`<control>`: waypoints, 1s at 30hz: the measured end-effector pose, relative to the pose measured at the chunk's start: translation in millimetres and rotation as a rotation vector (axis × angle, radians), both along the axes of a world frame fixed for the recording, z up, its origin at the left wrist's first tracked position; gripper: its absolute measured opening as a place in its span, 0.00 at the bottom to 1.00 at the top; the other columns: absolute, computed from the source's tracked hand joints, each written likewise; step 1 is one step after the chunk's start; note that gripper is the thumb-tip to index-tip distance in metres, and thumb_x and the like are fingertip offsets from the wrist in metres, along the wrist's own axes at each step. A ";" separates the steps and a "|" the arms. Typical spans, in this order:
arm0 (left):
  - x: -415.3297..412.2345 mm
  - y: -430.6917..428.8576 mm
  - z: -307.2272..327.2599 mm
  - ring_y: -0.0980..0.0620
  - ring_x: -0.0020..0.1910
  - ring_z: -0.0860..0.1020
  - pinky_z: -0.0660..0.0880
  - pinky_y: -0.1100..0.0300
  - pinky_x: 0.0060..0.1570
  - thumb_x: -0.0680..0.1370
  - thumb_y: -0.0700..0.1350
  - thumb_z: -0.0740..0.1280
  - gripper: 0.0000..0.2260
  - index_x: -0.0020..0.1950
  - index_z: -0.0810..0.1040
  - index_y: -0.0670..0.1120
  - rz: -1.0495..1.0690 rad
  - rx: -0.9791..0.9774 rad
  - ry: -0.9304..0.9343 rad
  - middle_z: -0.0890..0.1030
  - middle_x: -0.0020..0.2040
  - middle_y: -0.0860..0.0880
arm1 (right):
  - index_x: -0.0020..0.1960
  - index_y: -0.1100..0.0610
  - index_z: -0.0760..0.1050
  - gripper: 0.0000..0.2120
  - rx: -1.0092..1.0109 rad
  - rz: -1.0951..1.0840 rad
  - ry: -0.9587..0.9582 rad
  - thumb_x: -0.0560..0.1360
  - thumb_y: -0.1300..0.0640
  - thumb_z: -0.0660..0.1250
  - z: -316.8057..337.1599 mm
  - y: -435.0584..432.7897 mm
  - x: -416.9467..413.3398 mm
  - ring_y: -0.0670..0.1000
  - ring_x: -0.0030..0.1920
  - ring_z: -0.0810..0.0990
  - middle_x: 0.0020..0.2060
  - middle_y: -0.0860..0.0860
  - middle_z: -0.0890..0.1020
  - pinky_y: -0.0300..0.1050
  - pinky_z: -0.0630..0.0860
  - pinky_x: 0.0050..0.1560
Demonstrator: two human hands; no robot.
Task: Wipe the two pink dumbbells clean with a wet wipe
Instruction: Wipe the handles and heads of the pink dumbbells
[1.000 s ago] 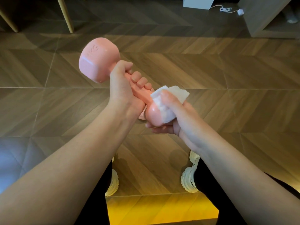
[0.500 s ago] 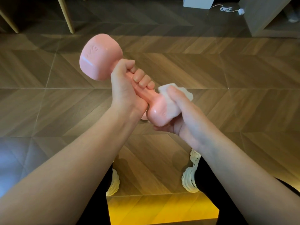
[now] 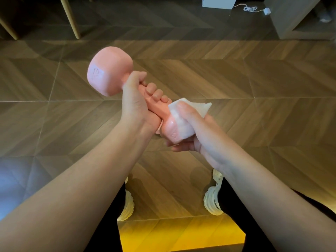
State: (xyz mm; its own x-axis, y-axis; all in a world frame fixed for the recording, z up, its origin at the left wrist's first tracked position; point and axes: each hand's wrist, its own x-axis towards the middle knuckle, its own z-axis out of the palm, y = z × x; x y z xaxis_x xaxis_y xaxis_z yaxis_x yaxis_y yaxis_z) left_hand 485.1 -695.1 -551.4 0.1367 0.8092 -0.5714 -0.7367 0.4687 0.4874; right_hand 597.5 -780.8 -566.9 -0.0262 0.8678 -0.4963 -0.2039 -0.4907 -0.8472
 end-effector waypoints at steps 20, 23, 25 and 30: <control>-2.1 -0.5 7.5 0.54 0.15 0.61 0.64 0.68 0.20 0.78 0.43 0.58 0.25 0.19 0.64 0.48 -0.015 0.015 -0.022 0.60 0.19 0.53 | 0.70 0.61 0.67 0.27 -0.021 0.146 0.219 0.78 0.47 0.65 5.9 0.1 15.2 0.63 0.52 0.82 0.59 0.69 0.78 0.54 0.83 0.47; -4.9 -1.5 6.9 0.53 0.15 0.61 0.64 0.68 0.20 0.78 0.43 0.58 0.21 0.24 0.63 0.47 0.024 0.002 -0.031 0.60 0.20 0.53 | 0.71 0.56 0.65 0.31 0.049 0.206 0.076 0.72 0.52 0.71 3.9 -1.6 9.9 0.59 0.52 0.84 0.59 0.64 0.79 0.50 0.82 0.44; -4.7 -2.7 6.1 0.54 0.16 0.60 0.64 0.68 0.21 0.78 0.42 0.58 0.18 0.28 0.62 0.48 0.020 0.013 -0.015 0.59 0.21 0.53 | 0.70 0.53 0.66 0.32 0.033 0.114 0.007 0.69 0.48 0.73 0.5 -0.3 -0.1 0.57 0.49 0.84 0.58 0.62 0.80 0.49 0.82 0.40; -4.2 0.0 7.3 0.54 0.19 0.58 0.62 0.65 0.22 0.77 0.42 0.57 0.16 0.29 0.61 0.49 -0.054 0.111 -0.022 0.58 0.22 0.53 | 0.64 0.56 0.74 0.28 -0.044 -0.013 0.144 0.73 0.38 0.68 0.3 6.0 -1.9 0.57 0.44 0.83 0.54 0.67 0.81 0.50 0.82 0.38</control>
State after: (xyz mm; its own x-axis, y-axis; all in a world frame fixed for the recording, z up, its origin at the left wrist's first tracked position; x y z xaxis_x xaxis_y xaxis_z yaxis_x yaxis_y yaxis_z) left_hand 480.9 -695.1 -544.1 0.1933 0.8583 -0.4753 -0.7233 0.4520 0.5220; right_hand 595.7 -774.8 -566.6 -0.0887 0.8462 -0.5255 -0.3283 -0.5229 -0.7867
